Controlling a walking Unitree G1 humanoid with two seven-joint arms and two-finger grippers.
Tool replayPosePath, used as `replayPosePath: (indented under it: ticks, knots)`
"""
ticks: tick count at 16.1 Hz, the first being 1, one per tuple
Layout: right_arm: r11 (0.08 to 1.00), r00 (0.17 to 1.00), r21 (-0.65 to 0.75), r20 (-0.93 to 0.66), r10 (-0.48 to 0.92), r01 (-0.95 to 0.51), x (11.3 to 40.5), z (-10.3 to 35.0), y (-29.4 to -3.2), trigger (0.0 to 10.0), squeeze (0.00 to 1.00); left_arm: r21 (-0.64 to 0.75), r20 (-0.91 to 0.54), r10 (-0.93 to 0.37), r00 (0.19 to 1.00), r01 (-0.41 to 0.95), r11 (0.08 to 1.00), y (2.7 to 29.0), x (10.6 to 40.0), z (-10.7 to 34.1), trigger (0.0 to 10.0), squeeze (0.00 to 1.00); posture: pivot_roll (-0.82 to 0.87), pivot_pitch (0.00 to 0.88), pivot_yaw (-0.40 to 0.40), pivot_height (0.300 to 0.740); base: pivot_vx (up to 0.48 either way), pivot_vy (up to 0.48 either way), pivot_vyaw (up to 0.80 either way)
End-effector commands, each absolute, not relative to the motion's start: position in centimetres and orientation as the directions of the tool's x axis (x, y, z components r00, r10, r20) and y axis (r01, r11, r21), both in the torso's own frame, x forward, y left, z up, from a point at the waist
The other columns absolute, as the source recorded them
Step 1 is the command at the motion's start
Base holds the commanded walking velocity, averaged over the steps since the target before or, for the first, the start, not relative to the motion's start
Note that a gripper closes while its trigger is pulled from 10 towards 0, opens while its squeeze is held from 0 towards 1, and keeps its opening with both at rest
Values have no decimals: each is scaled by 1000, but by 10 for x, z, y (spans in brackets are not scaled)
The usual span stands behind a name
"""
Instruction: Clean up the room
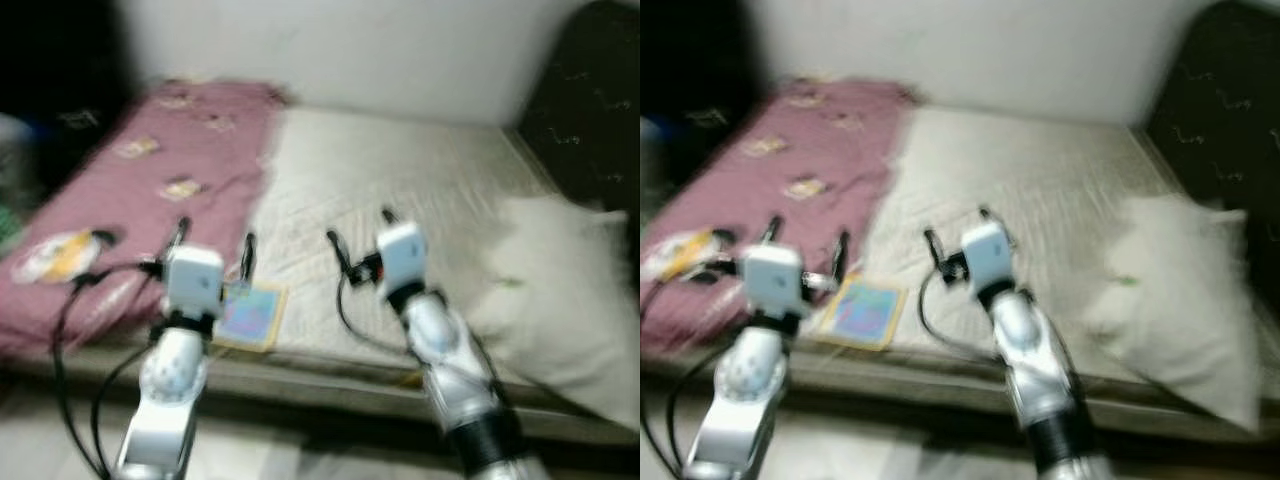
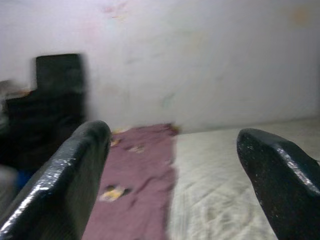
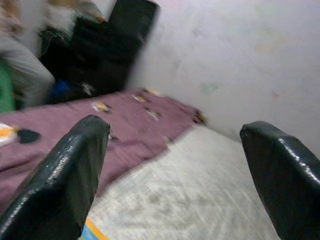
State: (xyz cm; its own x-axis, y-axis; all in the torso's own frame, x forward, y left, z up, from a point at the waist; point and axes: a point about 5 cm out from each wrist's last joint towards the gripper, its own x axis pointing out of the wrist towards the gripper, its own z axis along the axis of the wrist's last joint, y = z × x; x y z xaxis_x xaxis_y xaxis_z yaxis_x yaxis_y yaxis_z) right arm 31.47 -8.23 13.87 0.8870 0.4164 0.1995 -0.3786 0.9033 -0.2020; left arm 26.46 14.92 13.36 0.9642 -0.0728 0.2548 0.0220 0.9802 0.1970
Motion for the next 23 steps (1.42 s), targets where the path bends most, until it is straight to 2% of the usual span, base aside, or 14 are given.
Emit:
replayPosePath:
  ticks: [1, 10, 11, 15, 19, 23]
  knots:
    - [903, 883, -202, 213, 419, -380, 316, 143, -81, 10000, 0, 201, 261, -96, 961, 43, 979, 148, 267, 137, 10000, 0, -14, 19, -90, 740, 349, 0, 0]
    - [902, 882, -201, 212, 420, -381, 316, 142, -80, 10000, 0, 189, 255, -82, 963, 34, 981, 149, 268, 136, 10000, 0, -15, 21, -90, 740, 353, 0, 0]
    - [902, 882, -202, 212, 420, -381, 316, 142, -80, 10000, 0, 181, 247, -33, 968, -12, 983, 151, 269, 134, 10000, 0, -15, 21, -90, 740, 0, 0, 0]
    - [907, 890, -198, 202, 409, -372, 316, 140, -85, 10000, 0, 187, 223, -4, 975, -39, 982, 152, 270, 129, 10000, 0, -14, 22, -91, 740, 0, 0, 0]
    - [918, 910, -213, 183, 373, -334, 319, 138, -100, 10000, 0, 123, 172, 109, 979, -131, 984, 161, 270, 126, 10000, 0, -16, 18, -96, 740, 0, 0, -800]
    - [919, 912, -205, 174, 372, -336, 323, 143, -99, 10000, 0, 126, 198, 50, 979, -76, 989, 159, 271, 131, 10000, 0, -23, 28, -90, 740, 0, 0, -600]
